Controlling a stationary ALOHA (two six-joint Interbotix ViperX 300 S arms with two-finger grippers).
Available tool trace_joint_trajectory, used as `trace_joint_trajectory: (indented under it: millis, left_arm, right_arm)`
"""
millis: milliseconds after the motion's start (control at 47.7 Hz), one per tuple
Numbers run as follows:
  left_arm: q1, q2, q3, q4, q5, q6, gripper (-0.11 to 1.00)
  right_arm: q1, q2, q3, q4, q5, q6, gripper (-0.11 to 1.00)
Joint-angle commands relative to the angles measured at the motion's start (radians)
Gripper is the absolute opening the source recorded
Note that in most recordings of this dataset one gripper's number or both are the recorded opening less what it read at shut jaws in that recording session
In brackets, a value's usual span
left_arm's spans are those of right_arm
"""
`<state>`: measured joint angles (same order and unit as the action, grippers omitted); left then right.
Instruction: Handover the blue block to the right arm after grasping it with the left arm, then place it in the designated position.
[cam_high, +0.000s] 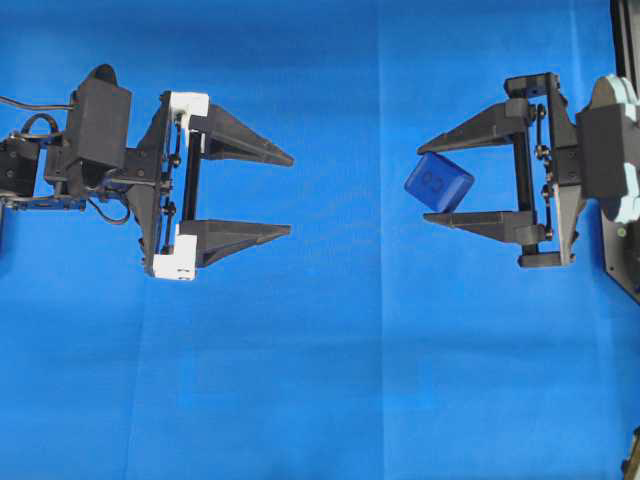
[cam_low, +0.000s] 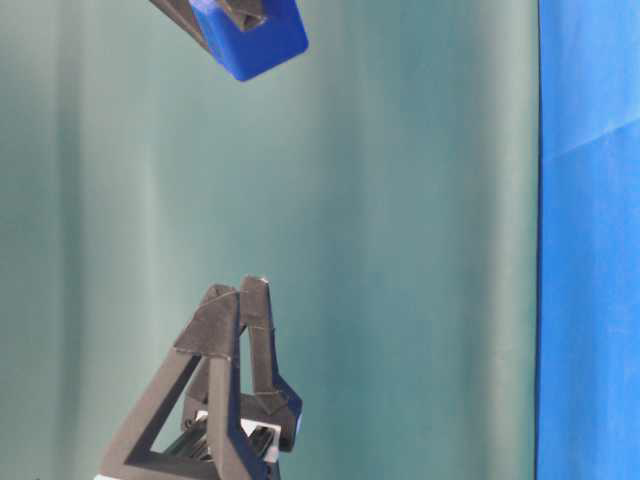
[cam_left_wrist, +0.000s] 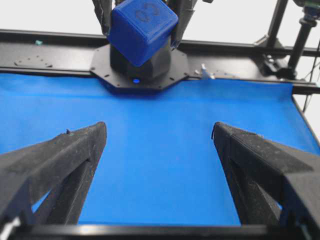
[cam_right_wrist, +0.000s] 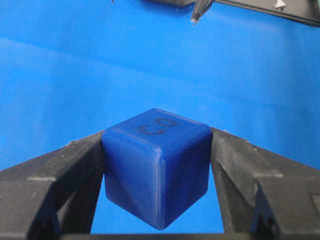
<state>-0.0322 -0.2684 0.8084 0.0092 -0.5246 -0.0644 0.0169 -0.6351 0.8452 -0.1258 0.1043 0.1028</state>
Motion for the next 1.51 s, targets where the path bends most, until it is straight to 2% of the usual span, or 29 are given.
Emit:
trace_joint_trajectory:
  millis: [0,965,1489]
  left_arm:
    - [-0.005,-0.009,-0.02,0.002,-0.005,-0.002,0.91]
    - [-0.005,-0.009,-0.02,0.002,-0.006,-0.009,0.91]
    - [-0.005,-0.009,-0.02,0.0,0.0,-0.009,0.91]
  right_arm:
    - [0.002,-0.006,-0.029,0.003,-0.003,0.003,0.47]
    - [0.002,-0.005,-0.031,0.003,0.006,0.005,0.47]
    - [0.002,-0.002,-0.032,0.003,0.087,0.006,0.47]
